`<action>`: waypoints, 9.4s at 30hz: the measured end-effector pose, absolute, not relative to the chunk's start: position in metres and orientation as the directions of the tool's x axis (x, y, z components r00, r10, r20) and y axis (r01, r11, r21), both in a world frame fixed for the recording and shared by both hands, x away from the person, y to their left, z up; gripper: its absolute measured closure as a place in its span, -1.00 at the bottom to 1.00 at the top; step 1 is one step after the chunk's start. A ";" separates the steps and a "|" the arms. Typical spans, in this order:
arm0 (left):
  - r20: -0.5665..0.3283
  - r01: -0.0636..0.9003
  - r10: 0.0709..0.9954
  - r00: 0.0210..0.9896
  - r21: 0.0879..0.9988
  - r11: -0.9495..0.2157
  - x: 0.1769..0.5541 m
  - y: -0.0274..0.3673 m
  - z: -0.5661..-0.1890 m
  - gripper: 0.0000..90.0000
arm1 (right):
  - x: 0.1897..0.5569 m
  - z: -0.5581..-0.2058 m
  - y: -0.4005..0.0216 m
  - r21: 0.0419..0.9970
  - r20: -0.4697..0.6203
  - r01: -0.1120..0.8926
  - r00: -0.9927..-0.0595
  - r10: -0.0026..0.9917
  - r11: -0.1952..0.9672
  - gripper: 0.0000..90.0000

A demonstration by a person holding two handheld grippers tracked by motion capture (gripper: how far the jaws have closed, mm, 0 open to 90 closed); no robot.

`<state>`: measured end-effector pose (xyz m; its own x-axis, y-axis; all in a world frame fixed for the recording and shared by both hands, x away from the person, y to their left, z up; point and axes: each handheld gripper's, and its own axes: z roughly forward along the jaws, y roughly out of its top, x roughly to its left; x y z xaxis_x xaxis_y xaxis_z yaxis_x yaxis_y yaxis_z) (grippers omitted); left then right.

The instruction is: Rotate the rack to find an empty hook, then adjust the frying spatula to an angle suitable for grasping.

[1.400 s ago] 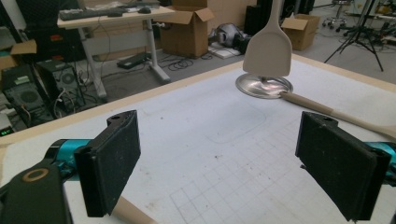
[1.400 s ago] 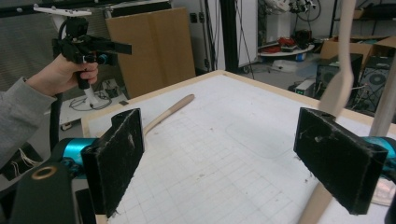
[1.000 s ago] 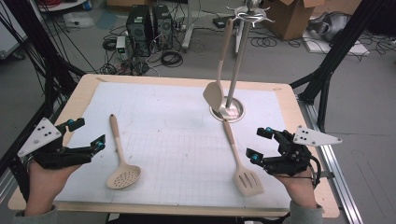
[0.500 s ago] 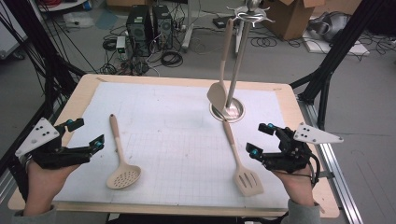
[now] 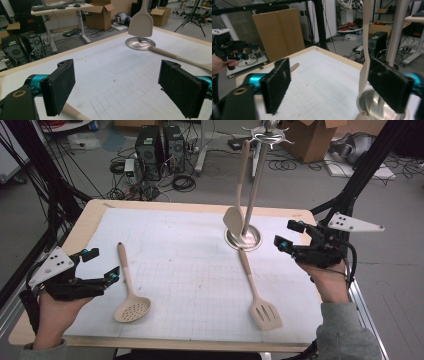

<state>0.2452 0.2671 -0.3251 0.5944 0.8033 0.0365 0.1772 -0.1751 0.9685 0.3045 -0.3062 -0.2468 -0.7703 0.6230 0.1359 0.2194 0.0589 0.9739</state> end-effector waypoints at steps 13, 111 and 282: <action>0.012 0.197 0.798 0.603 0.967 -0.163 0.251 0.268 -0.334 -0.68 | 0.335 -0.202 -0.323 0.971 0.104 0.216 -0.766 0.635 0.101 0.14; -0.031 0.246 0.770 0.637 0.955 -0.165 0.274 0.263 -0.338 -0.68 | 0.478 -0.139 -0.327 0.977 -0.069 0.095 -0.700 0.711 0.189 0.99; 0.058 0.189 0.761 0.647 0.954 -0.233 0.256 0.239 -0.339 -0.69 | 0.274 -0.361 -0.284 0.942 0.063 0.287 -0.665 0.744 0.177 -0.45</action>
<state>0.2563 0.2387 -0.3393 0.6466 0.7606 0.0576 0.1889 -0.2328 0.9540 0.2744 -0.2845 -0.3608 -0.6651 0.7441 0.0626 0.2866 0.1770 0.9416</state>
